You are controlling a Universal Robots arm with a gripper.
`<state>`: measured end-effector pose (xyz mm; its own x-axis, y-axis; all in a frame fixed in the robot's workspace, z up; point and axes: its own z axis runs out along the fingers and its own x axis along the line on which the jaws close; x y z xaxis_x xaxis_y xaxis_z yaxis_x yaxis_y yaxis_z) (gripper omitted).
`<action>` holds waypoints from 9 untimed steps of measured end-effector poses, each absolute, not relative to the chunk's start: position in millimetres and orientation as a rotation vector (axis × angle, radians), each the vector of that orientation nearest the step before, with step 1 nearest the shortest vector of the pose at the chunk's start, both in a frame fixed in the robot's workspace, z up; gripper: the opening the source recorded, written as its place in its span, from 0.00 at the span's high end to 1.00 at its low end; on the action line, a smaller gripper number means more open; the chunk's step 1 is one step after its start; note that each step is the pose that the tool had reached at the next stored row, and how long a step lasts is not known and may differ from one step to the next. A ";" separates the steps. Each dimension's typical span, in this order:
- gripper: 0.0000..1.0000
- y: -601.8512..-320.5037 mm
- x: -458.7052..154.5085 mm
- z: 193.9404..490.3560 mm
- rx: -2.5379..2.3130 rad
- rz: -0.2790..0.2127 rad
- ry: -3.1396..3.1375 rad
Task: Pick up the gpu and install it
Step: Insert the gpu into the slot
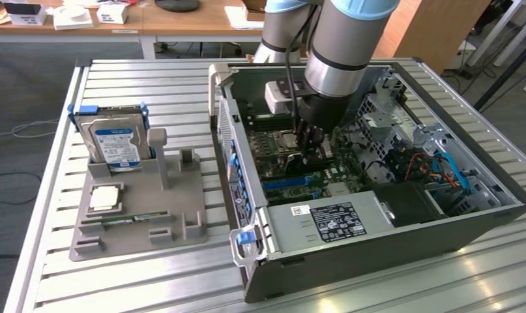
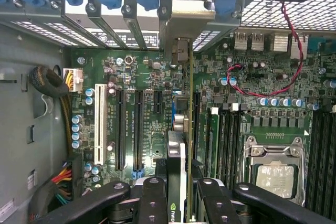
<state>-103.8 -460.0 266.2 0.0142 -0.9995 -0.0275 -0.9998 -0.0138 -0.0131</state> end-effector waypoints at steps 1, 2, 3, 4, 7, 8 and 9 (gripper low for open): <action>0.73 -460.0 -104.1 266.2 -2.217 0.016 2.186; 0.73 -460.0 -104.2 266.2 -2.217 0.016 2.186; 0.73 -460.0 -104.4 266.2 -2.217 0.016 2.185; 0.73 -460.0 -104.6 266.2 -2.217 0.016 2.185; 0.73 -460.0 -105.1 266.2 -2.217 0.016 2.185; 0.73 -460.0 -105.3 266.2 -2.217 0.016 2.185; 0.73 -460.0 -105.5 266.2 -2.217 0.016 2.186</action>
<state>-105.5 -460.0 266.2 0.0143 -0.9995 -0.0275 -0.9998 -0.0140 -0.0131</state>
